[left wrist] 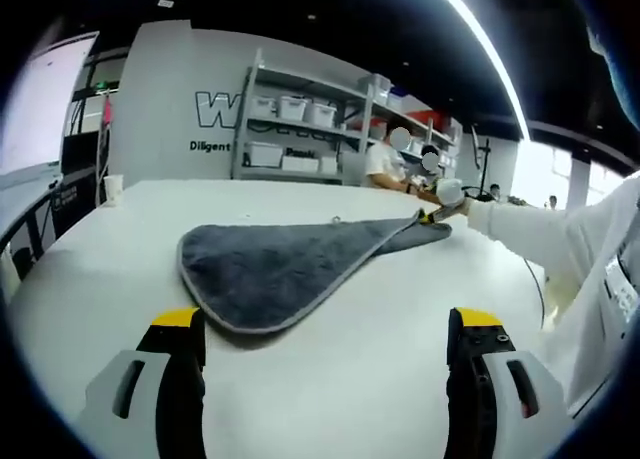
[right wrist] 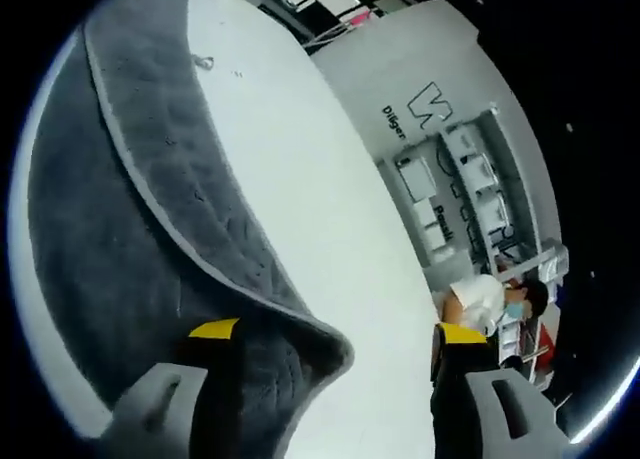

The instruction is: Open the folded towel by lifting each exposed corner and separating the folded layers until the towel lies flat within the target outline without major curled edges

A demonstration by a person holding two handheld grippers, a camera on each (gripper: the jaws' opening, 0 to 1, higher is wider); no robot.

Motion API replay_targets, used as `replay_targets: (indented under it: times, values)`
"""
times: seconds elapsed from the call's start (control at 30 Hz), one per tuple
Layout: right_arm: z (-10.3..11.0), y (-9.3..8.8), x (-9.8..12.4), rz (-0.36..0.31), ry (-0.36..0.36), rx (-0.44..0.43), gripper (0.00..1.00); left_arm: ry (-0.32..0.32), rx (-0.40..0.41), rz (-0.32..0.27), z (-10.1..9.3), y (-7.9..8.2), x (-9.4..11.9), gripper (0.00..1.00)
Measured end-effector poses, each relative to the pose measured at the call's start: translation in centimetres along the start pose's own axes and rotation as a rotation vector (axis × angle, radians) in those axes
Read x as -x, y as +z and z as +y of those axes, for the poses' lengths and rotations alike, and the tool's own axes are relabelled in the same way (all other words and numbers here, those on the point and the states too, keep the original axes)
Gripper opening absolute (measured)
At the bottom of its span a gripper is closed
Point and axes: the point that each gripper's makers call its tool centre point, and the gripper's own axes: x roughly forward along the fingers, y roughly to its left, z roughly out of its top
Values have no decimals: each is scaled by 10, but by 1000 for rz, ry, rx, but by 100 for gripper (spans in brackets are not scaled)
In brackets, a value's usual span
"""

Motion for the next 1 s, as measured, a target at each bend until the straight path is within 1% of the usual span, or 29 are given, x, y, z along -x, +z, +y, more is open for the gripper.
replay_targets:
  times: [0.1,0.13,0.2,0.23,0.3,0.33,0.4,0.43,0.57,0.77,0.87,1.0]
  values:
    - [10,1,-4,-5,51,50,63,-1,4,4,1,-2,-1,100]
    - [13,2,-4,-10,63,61,57,-1,4,4,1,-2,-2,100]
    - [24,4,-3,-18,99,110,48,-4,7,7,1,-3,-2,99]
    - [27,5,-3,-23,115,121,40,-4,9,8,1,-4,-3,99]
    - [37,5,-8,-36,164,146,28,-4,11,10,2,-5,-3,99]
    - [43,5,-7,-39,186,169,20,-4,13,12,2,-6,-3,100]
    - [52,5,-6,-49,219,209,6,-6,16,13,2,-6,-4,99]
    - [60,4,-6,-54,250,234,0,-7,17,13,2,-7,-4,99]
    - [60,3,-4,-70,237,225,0,-12,21,16,2,-7,-5,99]
    - [49,6,8,-104,195,188,0,-15,25,20,2,-8,-6,99]
    - [41,9,23,-137,158,175,0,-18,26,17,1,-7,-5,99]
    - [45,8,47,-167,147,181,0,-16,25,12,0,-6,-4,99]
